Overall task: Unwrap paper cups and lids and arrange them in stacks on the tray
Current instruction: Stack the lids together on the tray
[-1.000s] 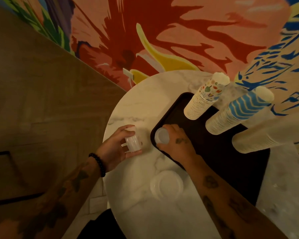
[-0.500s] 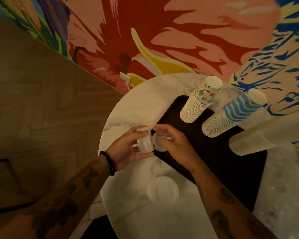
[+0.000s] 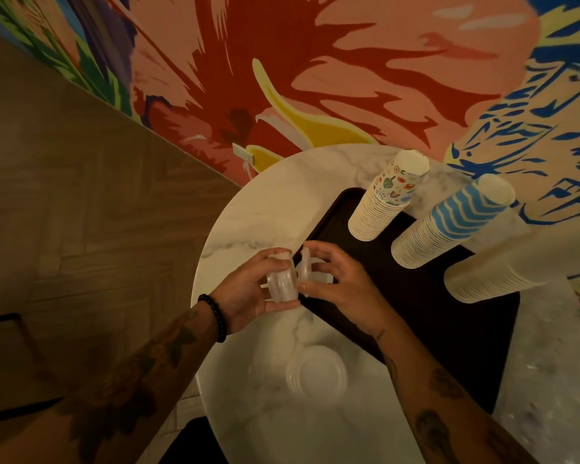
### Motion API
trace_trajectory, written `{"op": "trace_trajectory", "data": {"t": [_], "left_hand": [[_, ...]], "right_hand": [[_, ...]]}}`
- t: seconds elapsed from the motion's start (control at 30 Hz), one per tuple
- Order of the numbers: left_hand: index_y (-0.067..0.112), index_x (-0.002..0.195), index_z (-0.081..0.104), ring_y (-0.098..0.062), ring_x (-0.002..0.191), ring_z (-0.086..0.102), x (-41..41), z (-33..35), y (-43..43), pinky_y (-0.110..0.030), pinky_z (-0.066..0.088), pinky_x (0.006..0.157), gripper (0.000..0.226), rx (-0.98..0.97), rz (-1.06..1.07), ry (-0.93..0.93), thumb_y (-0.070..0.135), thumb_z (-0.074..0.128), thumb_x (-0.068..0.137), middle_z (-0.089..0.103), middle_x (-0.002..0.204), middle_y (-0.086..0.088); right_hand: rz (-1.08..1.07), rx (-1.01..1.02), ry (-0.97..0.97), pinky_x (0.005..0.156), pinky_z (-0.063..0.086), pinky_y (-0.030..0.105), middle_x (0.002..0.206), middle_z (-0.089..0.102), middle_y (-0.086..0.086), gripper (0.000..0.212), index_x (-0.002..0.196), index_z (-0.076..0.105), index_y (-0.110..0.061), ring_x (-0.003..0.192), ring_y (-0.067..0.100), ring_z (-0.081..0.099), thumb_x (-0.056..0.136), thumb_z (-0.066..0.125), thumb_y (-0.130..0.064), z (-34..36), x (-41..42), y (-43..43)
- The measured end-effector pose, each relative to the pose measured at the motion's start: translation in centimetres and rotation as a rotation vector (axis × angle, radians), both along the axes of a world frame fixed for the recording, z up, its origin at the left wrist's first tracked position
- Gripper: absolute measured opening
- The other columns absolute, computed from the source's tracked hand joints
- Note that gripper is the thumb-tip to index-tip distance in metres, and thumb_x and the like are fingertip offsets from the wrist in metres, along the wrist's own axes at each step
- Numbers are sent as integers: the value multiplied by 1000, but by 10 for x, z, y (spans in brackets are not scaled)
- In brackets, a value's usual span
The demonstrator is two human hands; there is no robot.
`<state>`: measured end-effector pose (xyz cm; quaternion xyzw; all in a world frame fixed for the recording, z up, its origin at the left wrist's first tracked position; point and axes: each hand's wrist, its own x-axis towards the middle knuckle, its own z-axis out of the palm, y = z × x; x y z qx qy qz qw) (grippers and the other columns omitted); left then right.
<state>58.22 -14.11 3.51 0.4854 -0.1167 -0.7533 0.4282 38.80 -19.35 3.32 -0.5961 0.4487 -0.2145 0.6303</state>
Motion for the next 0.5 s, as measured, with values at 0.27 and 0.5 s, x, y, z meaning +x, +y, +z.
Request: {"op": "trace_trajectory", "data": {"t": [0.27,0.5], "left_hand": [[21,125,65,-41,120,59,6,-7,19,-48,58,83,43,42,192,-4,21,74,83,51,140,-19],[21,127,63,-42,116,63,3,-7,27,-46,58,81,55,46,196,-9,19,73,73,51,139,-20]], "right_hand": [[108,-405,535,106,43,32,145,41,-2,80,149,43,-29,134,18,40,80,82,-27,-21,-13,-15],[194,-527,702,110,35,32,147,44,1,82,149,40,-19,132,22,39,80,81,-37,-35,1,-13]]}}
